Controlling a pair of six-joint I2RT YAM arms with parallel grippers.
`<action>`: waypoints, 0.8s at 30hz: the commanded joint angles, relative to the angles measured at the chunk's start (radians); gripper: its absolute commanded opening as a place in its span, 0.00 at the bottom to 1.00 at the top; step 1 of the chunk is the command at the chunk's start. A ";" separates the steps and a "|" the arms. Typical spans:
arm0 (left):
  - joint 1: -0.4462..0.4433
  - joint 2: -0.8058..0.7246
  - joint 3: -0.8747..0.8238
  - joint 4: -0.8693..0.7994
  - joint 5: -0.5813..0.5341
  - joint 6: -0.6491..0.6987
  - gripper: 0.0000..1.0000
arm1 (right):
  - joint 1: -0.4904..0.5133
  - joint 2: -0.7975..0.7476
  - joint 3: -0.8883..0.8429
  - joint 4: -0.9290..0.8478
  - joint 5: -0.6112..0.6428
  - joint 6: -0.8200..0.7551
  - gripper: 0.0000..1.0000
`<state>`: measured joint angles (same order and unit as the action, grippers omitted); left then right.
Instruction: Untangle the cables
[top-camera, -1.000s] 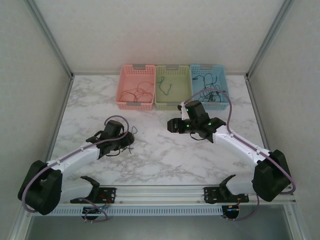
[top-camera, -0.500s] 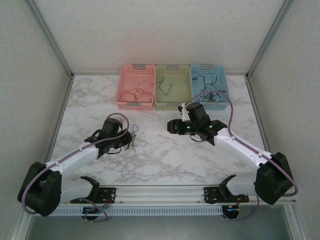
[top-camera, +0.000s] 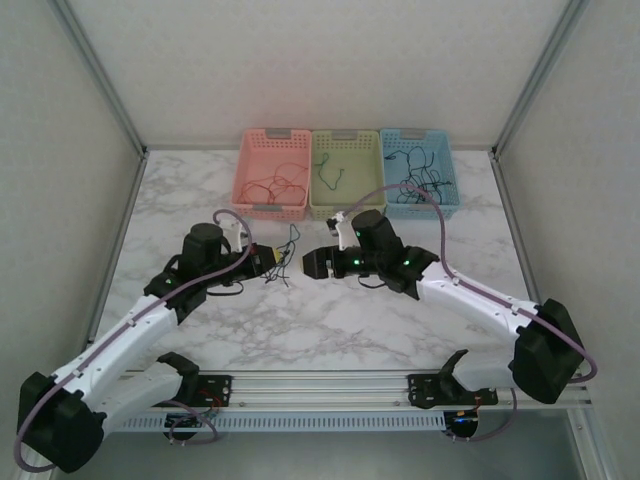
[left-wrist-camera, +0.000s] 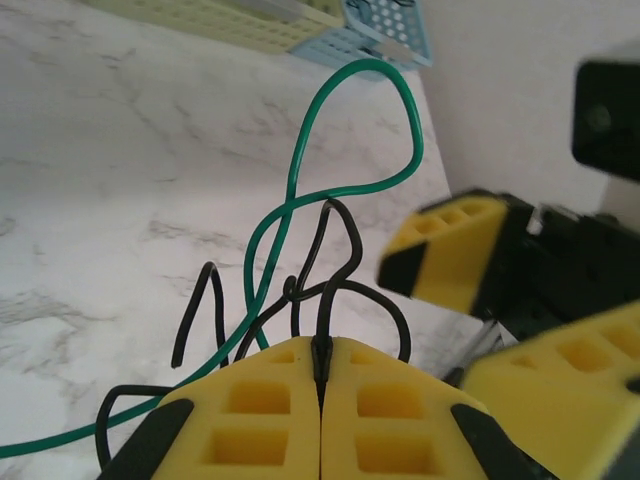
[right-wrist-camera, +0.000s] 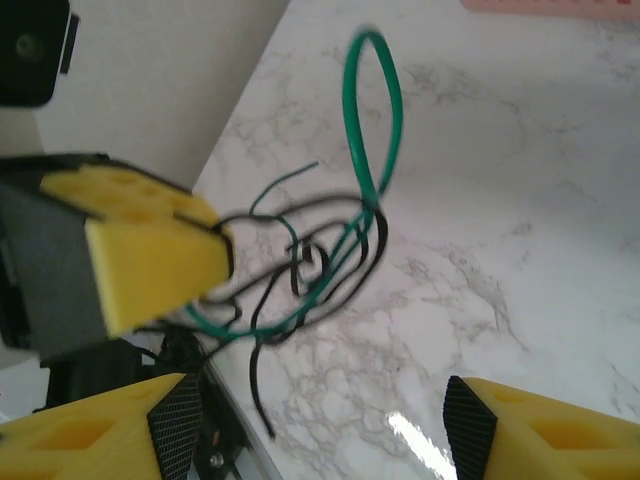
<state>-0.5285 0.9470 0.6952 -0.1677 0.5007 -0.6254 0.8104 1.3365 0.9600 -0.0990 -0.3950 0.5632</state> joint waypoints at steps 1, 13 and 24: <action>-0.041 -0.004 0.059 -0.062 0.049 0.056 0.00 | 0.005 0.032 0.064 0.008 0.009 -0.035 0.68; -0.067 -0.020 0.085 -0.112 0.039 0.075 0.00 | 0.004 0.031 0.137 -0.128 0.111 -0.115 0.31; -0.074 -0.037 0.116 -0.157 0.052 0.066 0.57 | 0.005 -0.044 0.122 -0.155 0.107 -0.212 0.00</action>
<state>-0.5941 0.9367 0.7666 -0.2951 0.5259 -0.5690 0.8097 1.3334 1.0718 -0.2443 -0.2810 0.4191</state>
